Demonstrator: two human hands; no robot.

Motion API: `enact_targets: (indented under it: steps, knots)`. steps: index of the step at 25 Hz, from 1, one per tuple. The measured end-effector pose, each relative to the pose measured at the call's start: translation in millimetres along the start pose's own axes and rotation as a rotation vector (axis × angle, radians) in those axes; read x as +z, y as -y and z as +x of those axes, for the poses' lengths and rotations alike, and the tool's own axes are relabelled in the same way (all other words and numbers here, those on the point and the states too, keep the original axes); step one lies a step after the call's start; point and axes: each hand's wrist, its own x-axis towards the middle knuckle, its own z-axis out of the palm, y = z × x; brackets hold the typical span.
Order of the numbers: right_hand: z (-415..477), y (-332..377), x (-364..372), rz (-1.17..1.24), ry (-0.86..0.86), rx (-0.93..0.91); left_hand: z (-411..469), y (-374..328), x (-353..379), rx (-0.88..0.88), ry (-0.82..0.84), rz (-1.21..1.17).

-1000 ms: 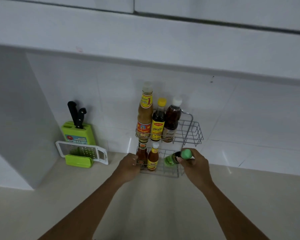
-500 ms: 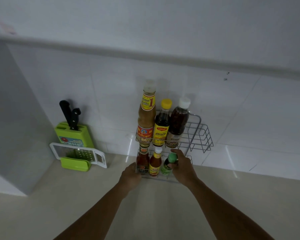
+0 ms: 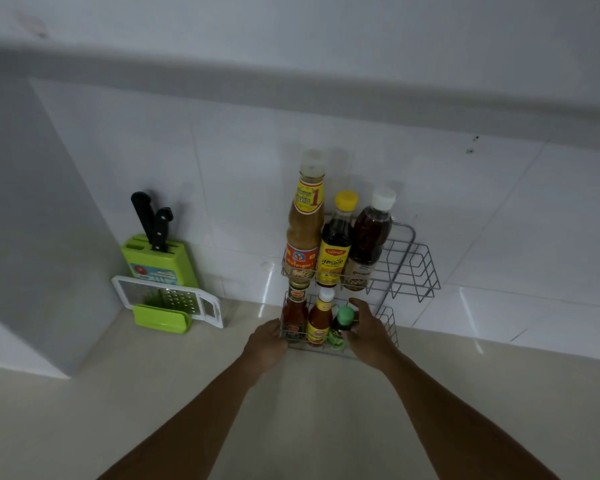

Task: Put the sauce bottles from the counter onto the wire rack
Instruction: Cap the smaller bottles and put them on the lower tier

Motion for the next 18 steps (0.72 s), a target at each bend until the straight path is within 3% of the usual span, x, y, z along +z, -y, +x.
enact_targets:
  steps: [3, 5, 9, 11, 13, 15, 18]
  knots:
    - [-11, -10, 1, 0.025, -0.012, 0.034, -5, 0, -5, 0.003, 0.030, 0.003]
    - [-24, -11, 3, -0.029, -0.153, 0.012, -7, 6, -12, -0.014, 0.040, -0.010]
    - [-83, 25, 24, -0.018, -0.387, -0.222, -20, 16, -27, -0.011, 0.116, 0.009]
    - [-132, 55, 42, 0.038, -0.237, -0.399, -34, 21, -38, 0.001, 0.191, -0.011]
    - [-188, 94, 59, 0.087, 0.149, -0.483, -43, 30, -51, 0.015, 0.233, -0.027]
    - [-231, 129, 74, -0.063, 0.459, -0.506, -56, 41, -66, 0.012, 0.237, -0.034]
    - [-249, 142, 102, -0.278, 0.499, -0.615, -74, 66, -82, 0.009, 0.207, -0.054]
